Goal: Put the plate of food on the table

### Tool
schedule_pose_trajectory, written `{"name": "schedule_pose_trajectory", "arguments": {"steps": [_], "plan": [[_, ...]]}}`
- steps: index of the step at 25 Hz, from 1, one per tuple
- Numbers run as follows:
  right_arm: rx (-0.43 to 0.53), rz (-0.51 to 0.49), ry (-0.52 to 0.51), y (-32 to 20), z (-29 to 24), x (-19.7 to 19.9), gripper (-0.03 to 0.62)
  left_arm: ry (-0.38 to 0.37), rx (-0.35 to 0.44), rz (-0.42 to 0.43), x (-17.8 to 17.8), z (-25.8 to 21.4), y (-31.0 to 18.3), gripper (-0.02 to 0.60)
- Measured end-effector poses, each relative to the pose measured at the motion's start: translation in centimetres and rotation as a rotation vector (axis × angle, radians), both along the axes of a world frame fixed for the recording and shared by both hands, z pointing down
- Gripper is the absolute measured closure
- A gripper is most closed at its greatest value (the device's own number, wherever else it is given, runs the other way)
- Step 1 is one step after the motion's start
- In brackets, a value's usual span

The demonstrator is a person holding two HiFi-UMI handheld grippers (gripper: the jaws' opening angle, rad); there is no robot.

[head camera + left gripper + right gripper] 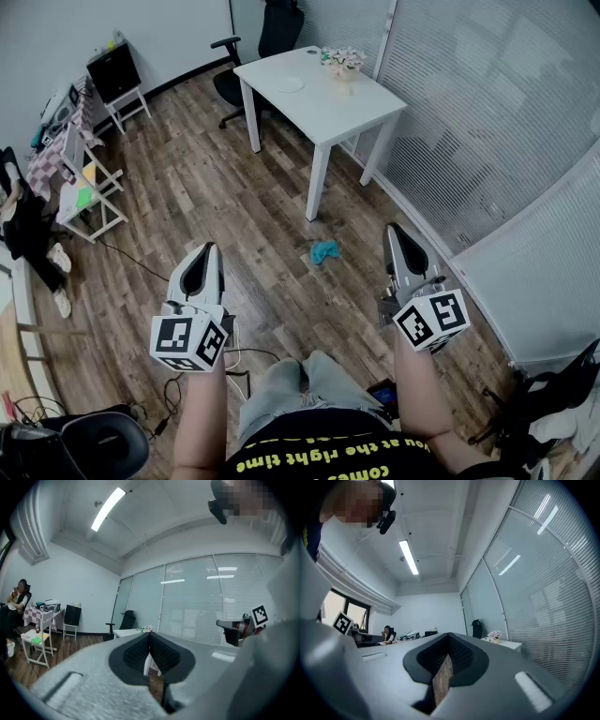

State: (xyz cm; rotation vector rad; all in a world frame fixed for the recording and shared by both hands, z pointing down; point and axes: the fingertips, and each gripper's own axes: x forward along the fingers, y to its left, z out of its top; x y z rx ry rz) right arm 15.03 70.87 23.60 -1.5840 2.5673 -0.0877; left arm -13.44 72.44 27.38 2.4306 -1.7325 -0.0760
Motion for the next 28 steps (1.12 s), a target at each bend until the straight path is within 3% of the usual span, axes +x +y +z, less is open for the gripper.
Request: {"name": "schedule_pose_trajectory", "arguments": {"steps": [14, 28], "plan": [[-0.004, -0.020, 0.001, -0.1, 0.5, 2.2, 0.589, -0.021, 0.014, 0.013, 3.1, -0.6, 0.1, 0.581], [-0.004, -0.111, -0.006, -4.4, 0.5, 5.0, 0.588, -0.026, 0.026, -0.022, 6.7, -1.1, -3.0, 0.581]]}}
